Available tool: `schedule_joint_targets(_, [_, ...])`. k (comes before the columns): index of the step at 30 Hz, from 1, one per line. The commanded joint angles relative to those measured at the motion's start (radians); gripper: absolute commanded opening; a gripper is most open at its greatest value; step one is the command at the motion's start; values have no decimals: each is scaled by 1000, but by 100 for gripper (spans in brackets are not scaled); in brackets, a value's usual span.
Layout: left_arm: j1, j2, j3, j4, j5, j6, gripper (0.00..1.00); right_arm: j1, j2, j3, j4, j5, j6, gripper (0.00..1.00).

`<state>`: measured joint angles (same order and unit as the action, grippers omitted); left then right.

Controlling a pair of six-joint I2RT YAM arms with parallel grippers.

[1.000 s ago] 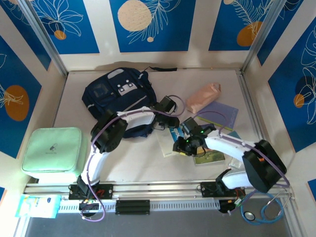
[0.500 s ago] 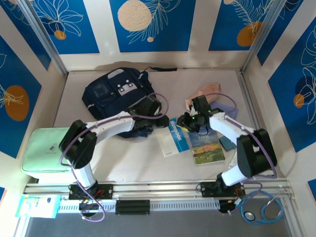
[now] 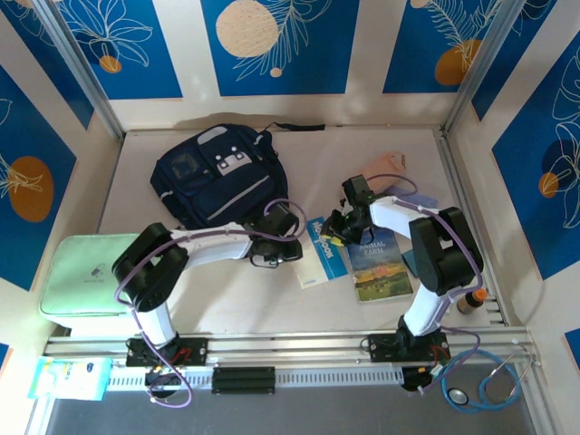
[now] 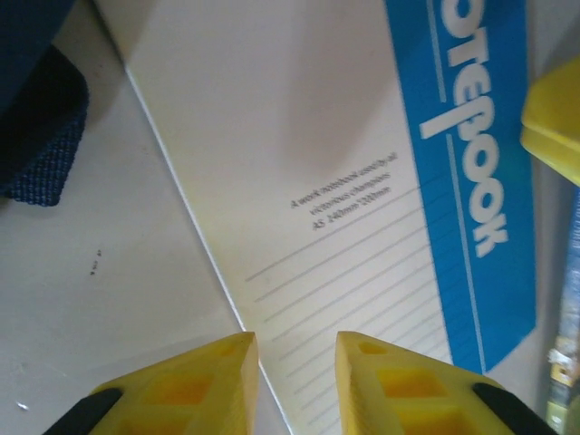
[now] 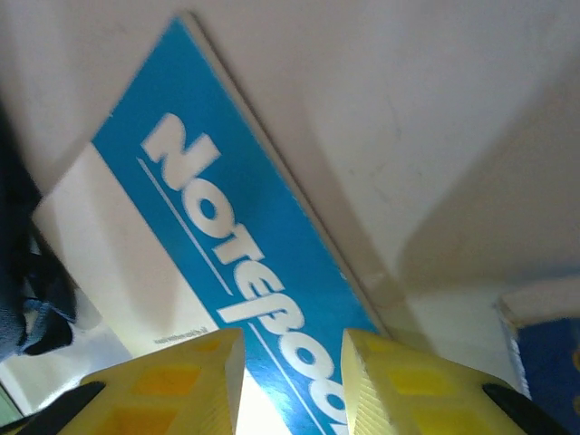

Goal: Pack the student bag
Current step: Pick up the book at the center of the table.

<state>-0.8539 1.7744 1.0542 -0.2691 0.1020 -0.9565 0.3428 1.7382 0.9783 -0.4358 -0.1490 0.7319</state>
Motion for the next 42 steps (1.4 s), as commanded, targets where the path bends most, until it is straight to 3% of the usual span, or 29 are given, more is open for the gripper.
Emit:
schedule_joint_targets(1, [-5,31,2,-21,-20,-10,28,6,-1,-36,-69,15,-18,35])
schedule_joint_targets(12, [-7,54,0,-23,-50,-11,26,4,-42,-82,-81,35,-3,35])
schedule_joint_targets(20, [-7,94,13,32,7,-5,19,5,-36,-76,-81,55,0,30])
schedule_joint_targets(32, [-2,20,-29,148,88,59,16,7,-22,-75,-72,52,8,29])
schedule_joint_targets(39, [5,19,-59,171,94,28,28,10,-20,-79,-74,58,9,29])
schedule_joint_targets(42, [13,44,-34,76,74,-33,33,18,-20,-79,-83,77,11,29])
